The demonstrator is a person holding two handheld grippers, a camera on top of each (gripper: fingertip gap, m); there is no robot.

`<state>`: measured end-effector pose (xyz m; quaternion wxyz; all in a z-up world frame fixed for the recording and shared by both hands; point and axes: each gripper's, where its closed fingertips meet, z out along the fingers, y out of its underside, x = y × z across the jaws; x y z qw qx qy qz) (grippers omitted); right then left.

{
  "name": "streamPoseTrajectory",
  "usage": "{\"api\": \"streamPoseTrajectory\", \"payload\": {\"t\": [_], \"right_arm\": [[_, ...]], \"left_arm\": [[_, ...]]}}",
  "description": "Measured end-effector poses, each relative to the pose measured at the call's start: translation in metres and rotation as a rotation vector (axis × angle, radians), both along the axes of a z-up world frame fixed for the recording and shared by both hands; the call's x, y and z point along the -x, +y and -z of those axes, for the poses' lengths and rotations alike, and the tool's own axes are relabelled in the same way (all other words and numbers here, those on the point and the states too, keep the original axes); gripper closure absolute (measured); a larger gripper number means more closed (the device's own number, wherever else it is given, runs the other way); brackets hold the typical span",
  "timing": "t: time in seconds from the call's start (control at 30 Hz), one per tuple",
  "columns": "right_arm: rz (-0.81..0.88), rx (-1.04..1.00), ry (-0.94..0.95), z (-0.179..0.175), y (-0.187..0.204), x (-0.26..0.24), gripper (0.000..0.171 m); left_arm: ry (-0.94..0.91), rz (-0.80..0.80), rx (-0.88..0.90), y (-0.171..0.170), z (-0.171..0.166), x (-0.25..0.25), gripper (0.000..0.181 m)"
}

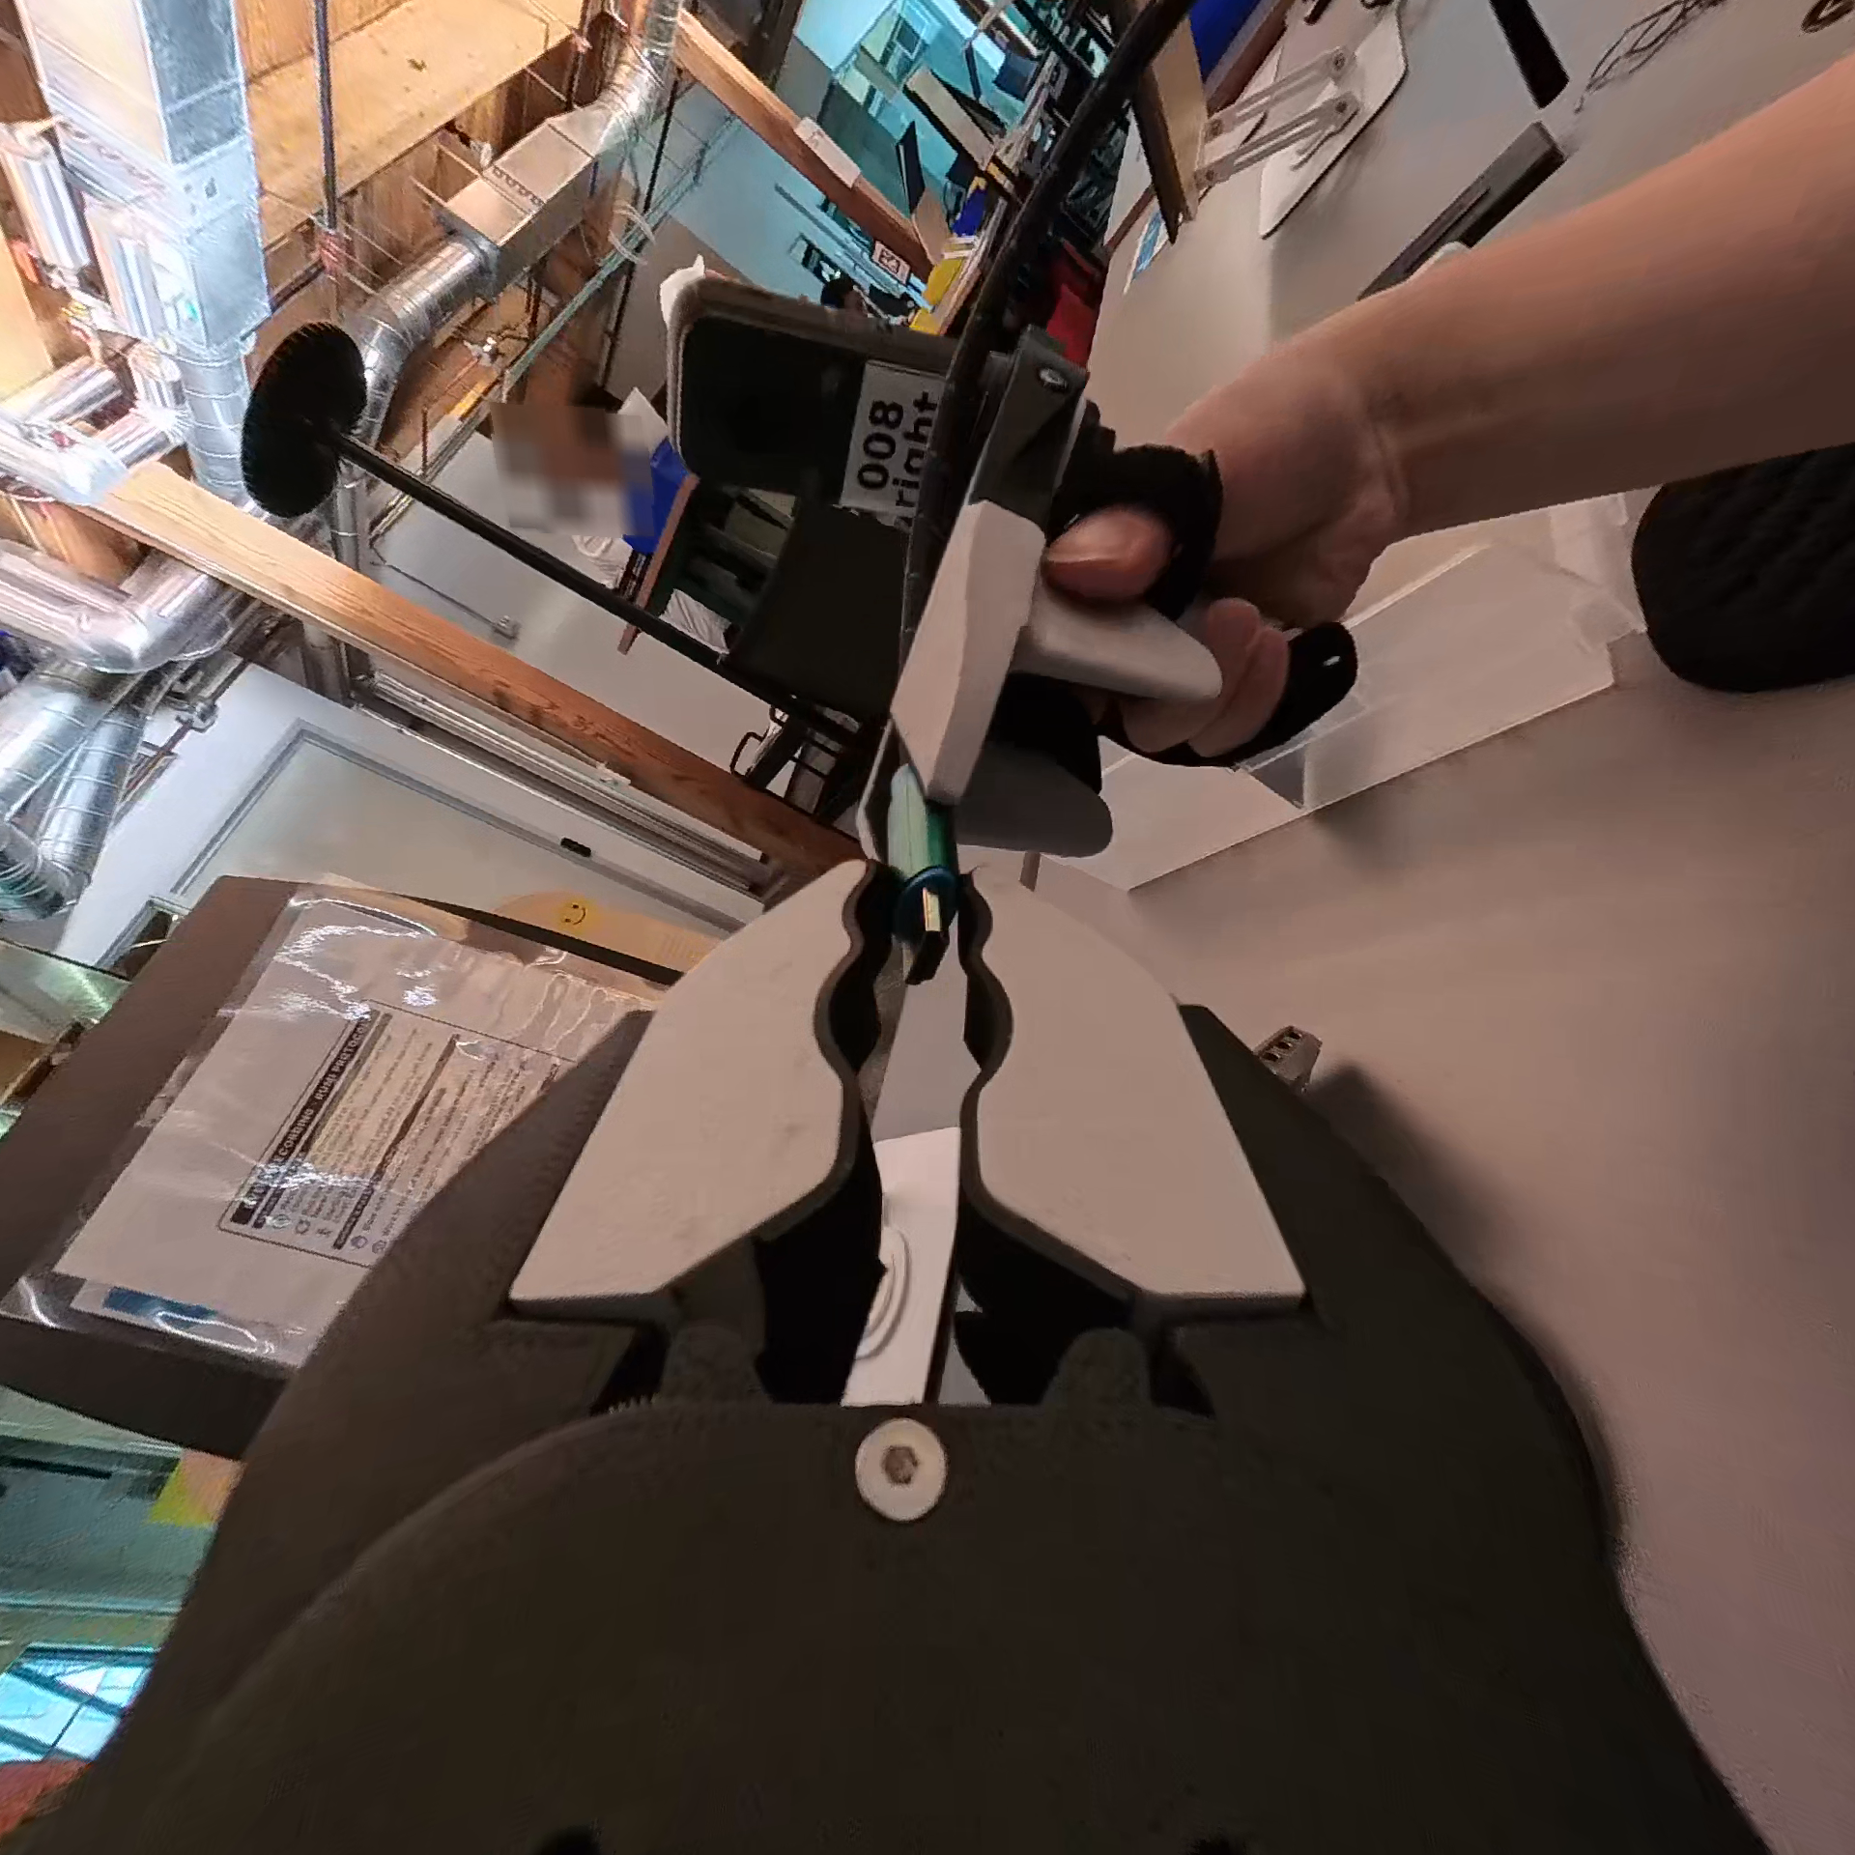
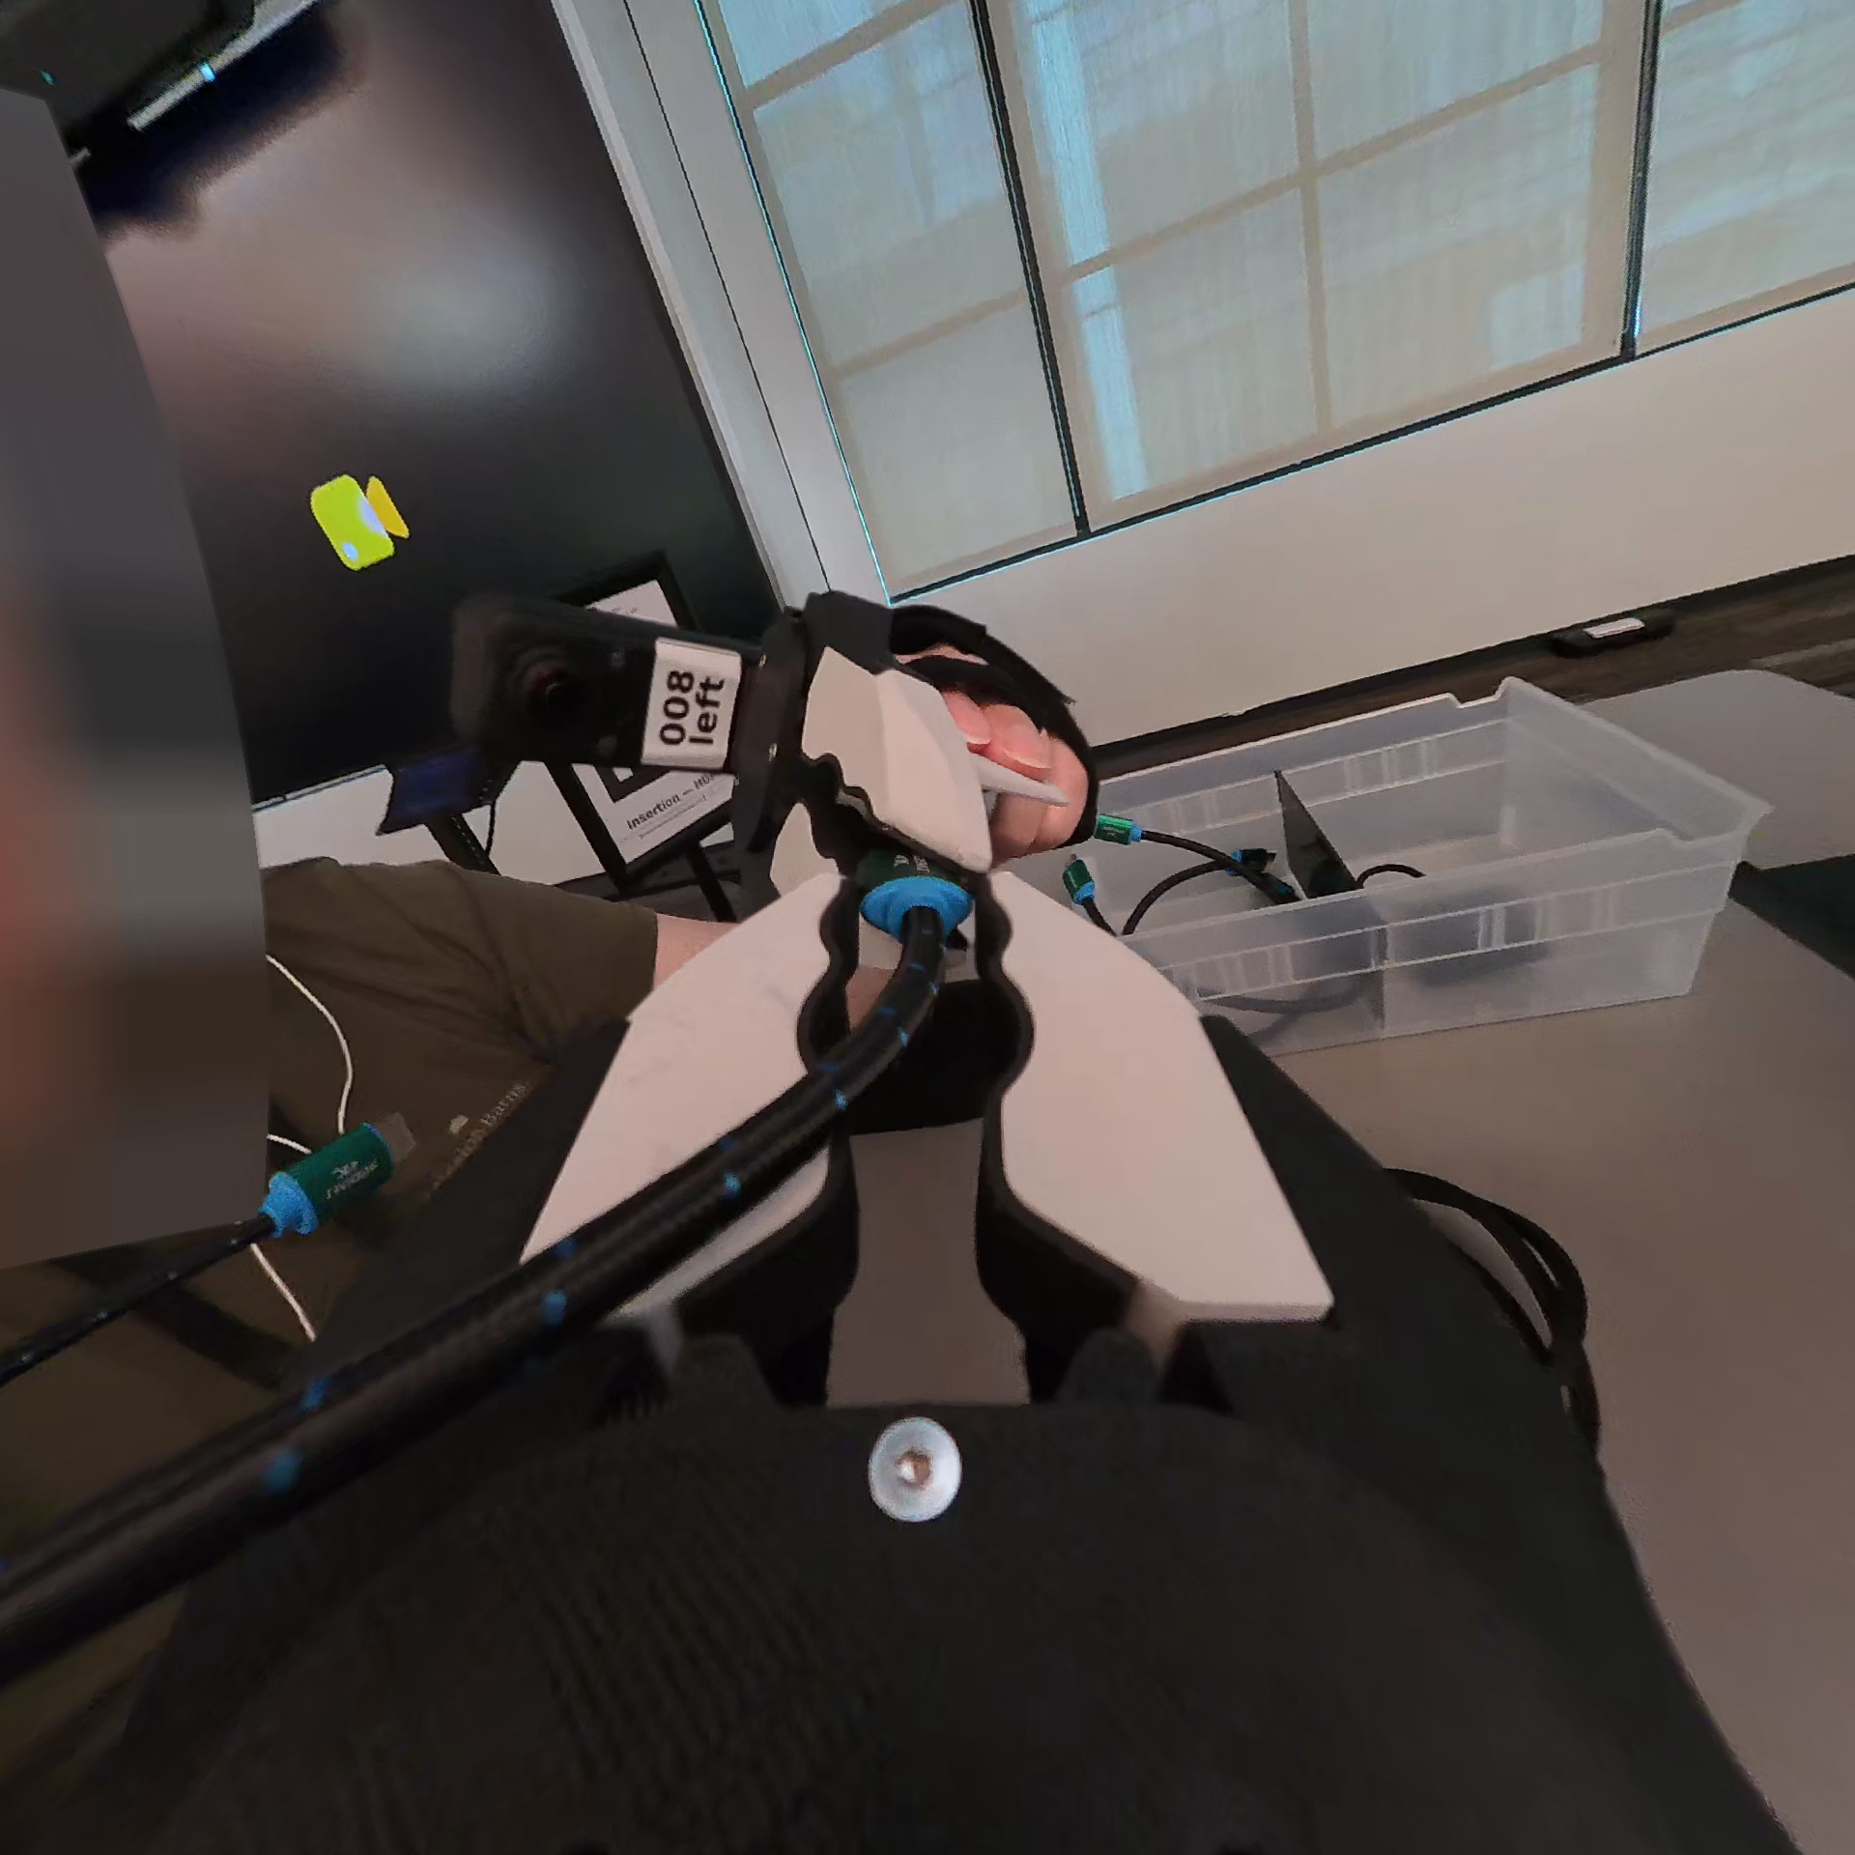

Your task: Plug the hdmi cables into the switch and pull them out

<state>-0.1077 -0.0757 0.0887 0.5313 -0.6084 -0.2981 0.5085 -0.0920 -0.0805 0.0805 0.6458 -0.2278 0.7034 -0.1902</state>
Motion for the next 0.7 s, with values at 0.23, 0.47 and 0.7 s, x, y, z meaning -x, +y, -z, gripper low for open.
{"api": "streamPoseTrajectory", "payload": {"t": [0.23,0.47,0.7], "right_arm": [[-0.028,0.057,-0.004,0.007,0.001,0.004,0.146],[-0.010,0.068,0.000,0.010,0.006,0.004,0.149],[0.006,0.033,-0.041,0.015,0.008,0.005,0.150]], "left_arm": [[0.045,-0.004,-0.045,0.003,0.007,0.003,0.169],[0.073,-0.024,-0.073,0.007,0.012,0.003,0.168],[0.103,-0.036,-0.099,0.010,0.016,0.004,0.168]]}}
